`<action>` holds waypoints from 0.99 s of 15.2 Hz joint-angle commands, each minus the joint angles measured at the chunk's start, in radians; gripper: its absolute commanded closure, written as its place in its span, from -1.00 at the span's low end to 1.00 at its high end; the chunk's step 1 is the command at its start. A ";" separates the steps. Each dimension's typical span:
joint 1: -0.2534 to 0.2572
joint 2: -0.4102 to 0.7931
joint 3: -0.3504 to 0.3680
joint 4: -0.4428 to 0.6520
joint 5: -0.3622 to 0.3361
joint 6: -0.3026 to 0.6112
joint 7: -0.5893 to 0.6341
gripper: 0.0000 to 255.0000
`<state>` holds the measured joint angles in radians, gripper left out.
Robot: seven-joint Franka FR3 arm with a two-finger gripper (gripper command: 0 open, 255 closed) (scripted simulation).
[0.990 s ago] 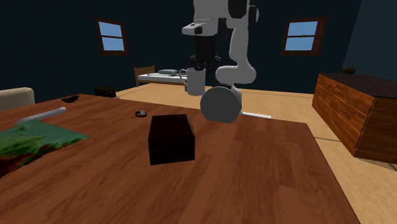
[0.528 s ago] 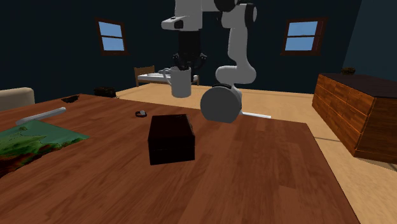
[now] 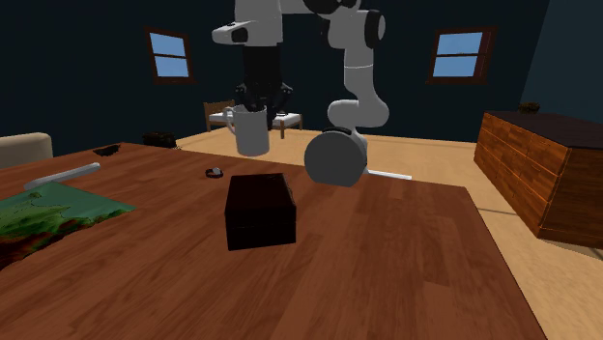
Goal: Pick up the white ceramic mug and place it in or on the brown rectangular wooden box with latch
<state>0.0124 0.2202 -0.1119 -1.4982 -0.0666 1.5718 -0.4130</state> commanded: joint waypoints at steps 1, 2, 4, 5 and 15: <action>-0.001 0.007 -0.001 -0.014 0.001 0.022 -0.001 1.00; -0.001 0.007 -0.001 -0.028 0.001 0.035 0.000 1.00; -0.001 0.006 0.000 -0.056 0.000 0.062 0.002 1.00; -0.001 0.006 0.000 -0.069 0.000 0.076 0.003 1.00; -0.002 0.019 0.000 -0.184 0.001 0.203 0.012 1.00</action>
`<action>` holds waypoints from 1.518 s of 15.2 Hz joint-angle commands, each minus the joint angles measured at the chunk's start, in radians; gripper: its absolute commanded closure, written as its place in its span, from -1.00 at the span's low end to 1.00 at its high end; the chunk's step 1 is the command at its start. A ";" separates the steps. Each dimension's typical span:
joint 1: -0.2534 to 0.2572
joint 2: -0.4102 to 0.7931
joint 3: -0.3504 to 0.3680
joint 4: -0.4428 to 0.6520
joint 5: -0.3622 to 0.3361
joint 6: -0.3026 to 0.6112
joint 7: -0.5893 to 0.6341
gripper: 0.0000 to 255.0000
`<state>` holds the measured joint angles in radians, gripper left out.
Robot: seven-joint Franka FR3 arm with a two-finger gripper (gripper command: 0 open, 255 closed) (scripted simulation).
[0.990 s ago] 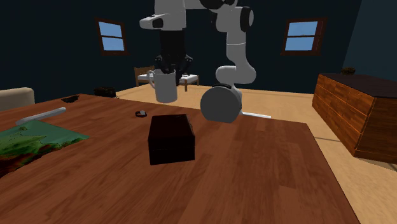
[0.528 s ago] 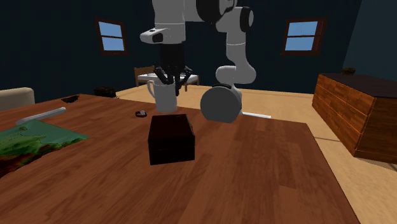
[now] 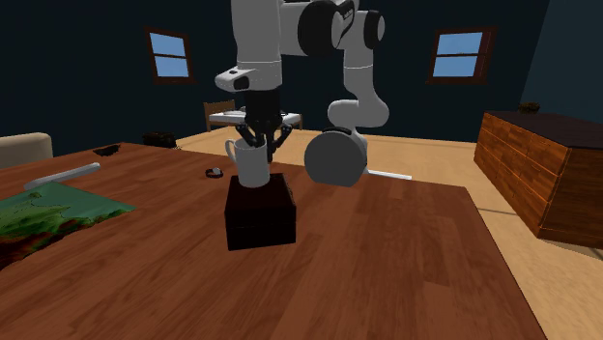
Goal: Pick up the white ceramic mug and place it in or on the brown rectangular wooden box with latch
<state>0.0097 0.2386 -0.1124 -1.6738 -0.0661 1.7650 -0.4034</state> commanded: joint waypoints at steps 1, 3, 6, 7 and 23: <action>0.001 0.001 0.001 -0.009 0.000 0.010 0.002 1.00; 0.001 0.001 0.001 -0.008 0.000 0.010 0.002 1.00; 0.001 0.001 0.001 -0.008 0.000 0.010 0.002 1.00; 0.001 0.001 0.001 -0.008 0.000 0.010 0.002 1.00; 0.004 0.013 0.003 0.135 0.003 -0.121 -0.001 -1.00</action>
<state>0.0141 0.2514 -0.1093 -1.5398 -0.0633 1.6446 -0.4039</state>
